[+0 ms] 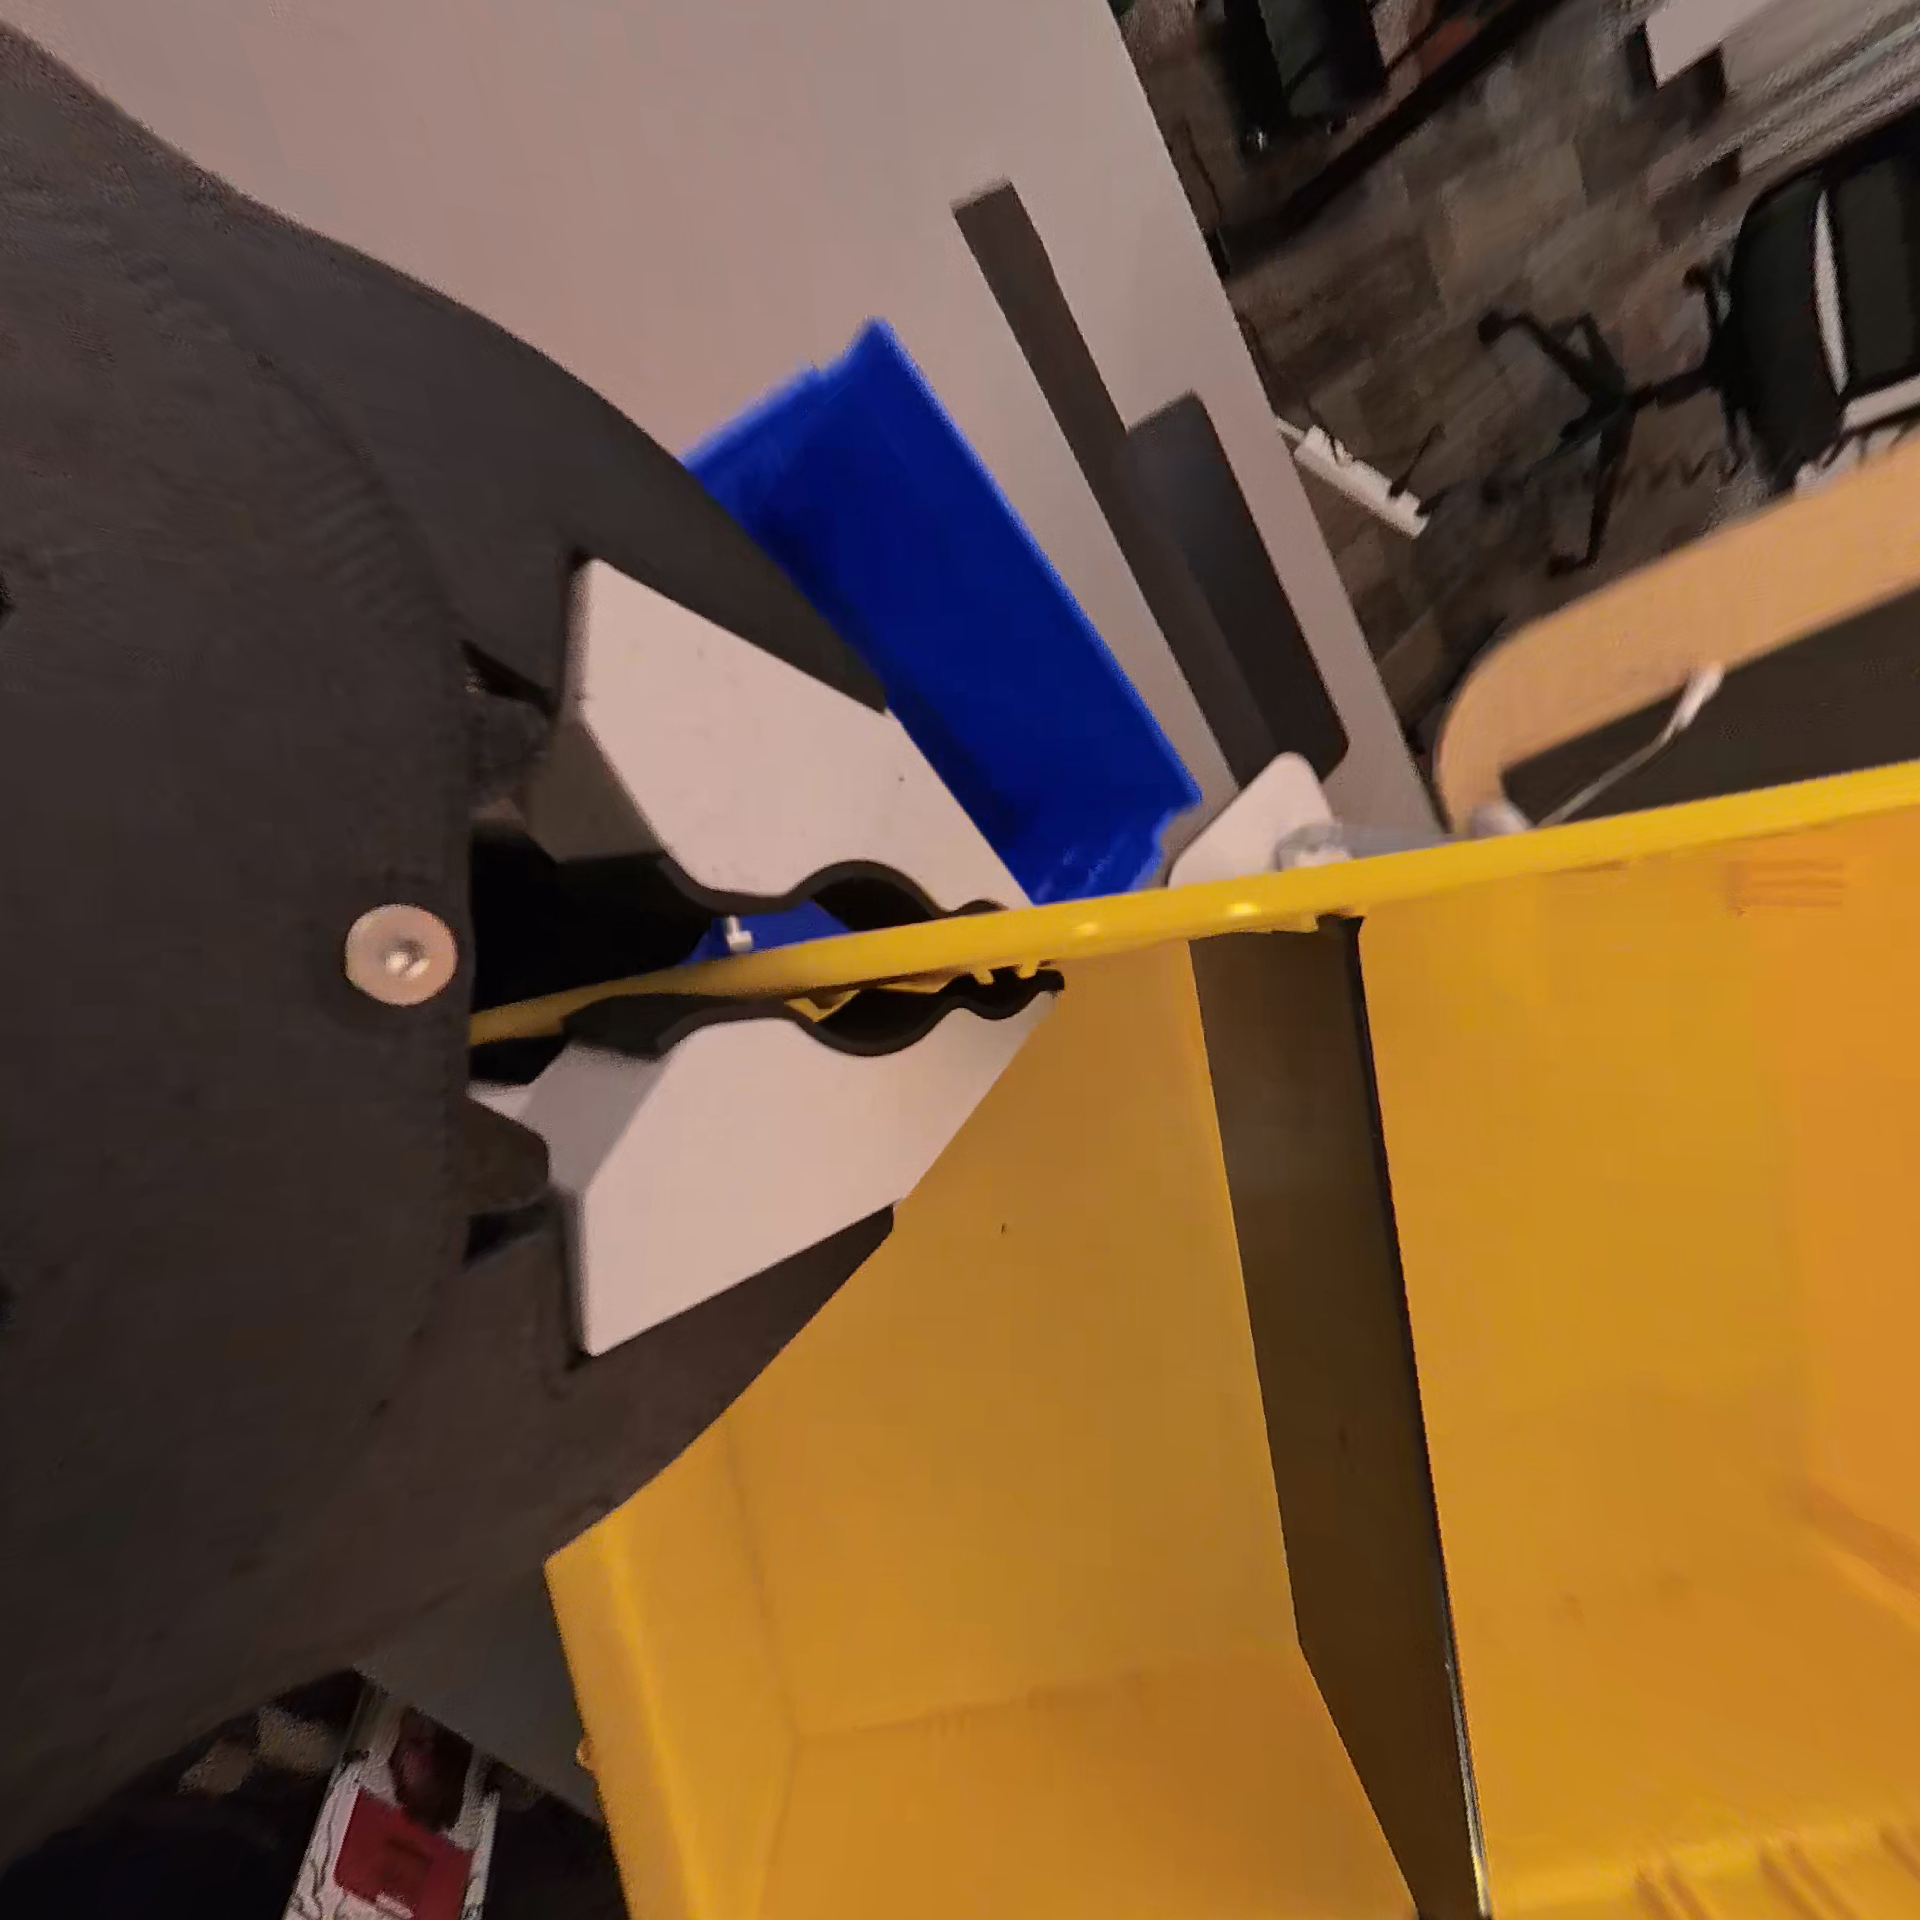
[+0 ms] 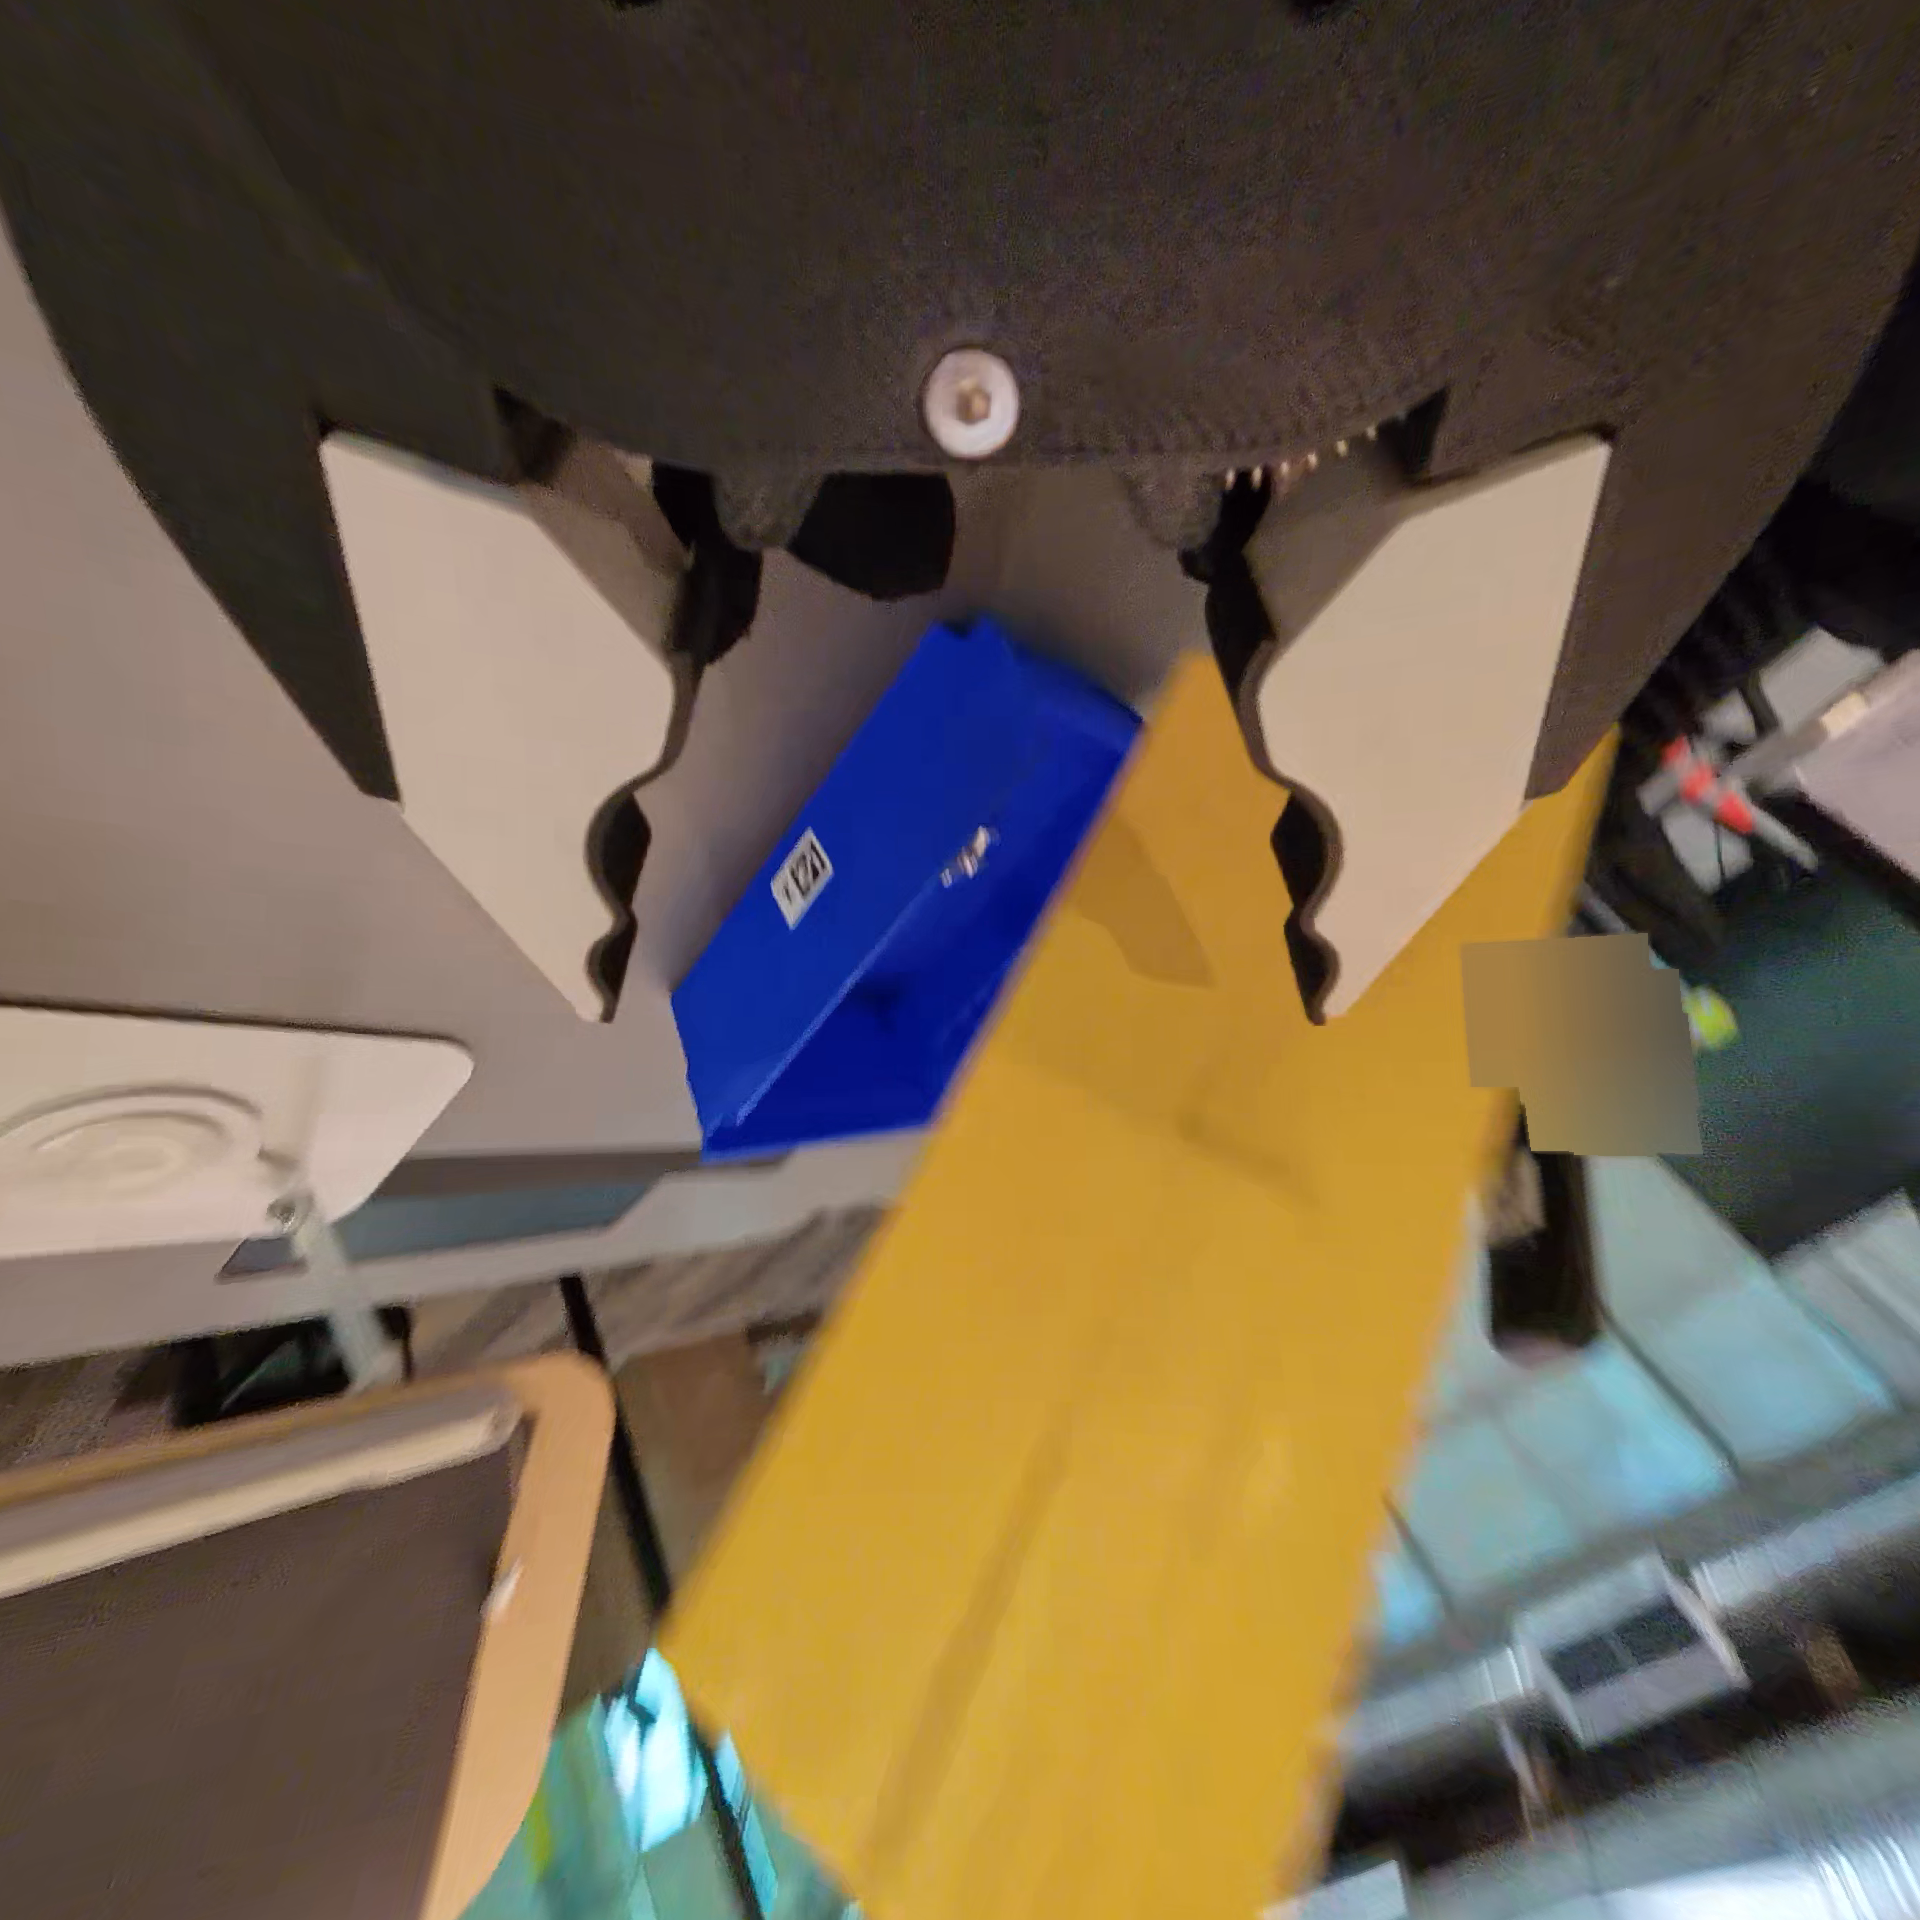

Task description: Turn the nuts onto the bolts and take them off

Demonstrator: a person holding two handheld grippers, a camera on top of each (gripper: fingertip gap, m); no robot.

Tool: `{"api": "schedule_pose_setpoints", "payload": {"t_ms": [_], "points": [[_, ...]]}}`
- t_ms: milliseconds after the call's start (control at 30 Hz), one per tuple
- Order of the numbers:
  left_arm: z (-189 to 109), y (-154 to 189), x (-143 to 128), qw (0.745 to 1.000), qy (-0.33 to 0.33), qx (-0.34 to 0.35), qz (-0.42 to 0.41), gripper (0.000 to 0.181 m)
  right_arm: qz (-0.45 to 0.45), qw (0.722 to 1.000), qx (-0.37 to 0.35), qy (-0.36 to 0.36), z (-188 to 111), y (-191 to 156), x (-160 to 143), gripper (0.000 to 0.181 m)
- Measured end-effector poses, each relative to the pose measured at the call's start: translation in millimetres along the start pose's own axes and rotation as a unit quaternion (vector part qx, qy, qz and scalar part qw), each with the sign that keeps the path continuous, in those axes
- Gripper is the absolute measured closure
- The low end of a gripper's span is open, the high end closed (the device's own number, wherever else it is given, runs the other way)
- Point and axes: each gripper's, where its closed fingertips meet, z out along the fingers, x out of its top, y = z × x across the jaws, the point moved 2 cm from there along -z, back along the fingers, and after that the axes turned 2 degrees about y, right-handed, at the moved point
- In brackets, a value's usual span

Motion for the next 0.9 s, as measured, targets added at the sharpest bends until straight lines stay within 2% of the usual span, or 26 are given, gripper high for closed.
{"api": "schedule_pose_setpoints", "payload": {"t_ms": [100,233,267,367,467,533,700,900], "points": [[35.0,39.4,1.1,0.999,-0.033,-0.021,0.032,0.179,0.03,0.997,-0.007,0.075,-39.2,-5.0,24.8,0.055],[80.3,94.2,-1.6,0.994,-0.064,-0.064,0.066,0.179,0.022,0.992,-0.022,0.124,-72.0,-10.0,34.3,0.047],[90.9,107.9,-3.7,0.992,-0.073,-0.074,0.072,0.179,0.022,0.99,-0.035,0.137,-79.0,-8.7,35.6,0.037],[118.9,138.1,-7.6,0.988,-0.096,-0.083,0.093,0.179,0.012,0.984,-0.106,0.144,-99.3,11.4,30.3,0.026],[146.8,165.9,-13.5,0.983,-0.116,-0.104,0.093,0.178,0.032,0.975,-0.145,0.164,-123.3,37.7,28.8,0.026],[165.4,183.6,-20.4,0.982,-0.125,-0.11,0.093,0.176,0.031,0.972,-0.176,0.151,-136.8,56.6,26.8,0.026],[206.4,228.5,-49.5,0.971,-0.162,-0.172,0.022,0.162,0.033,0.966,-0.232,0.105,-166.3,103.0,21.1,0.029],[234.7,266.0,-79.1,0.955,-0.201,-0.215,-0.037,0.139,0.033,0.962,-0.268,0.036,-182.5,150.8,7.5,0.034]]}}
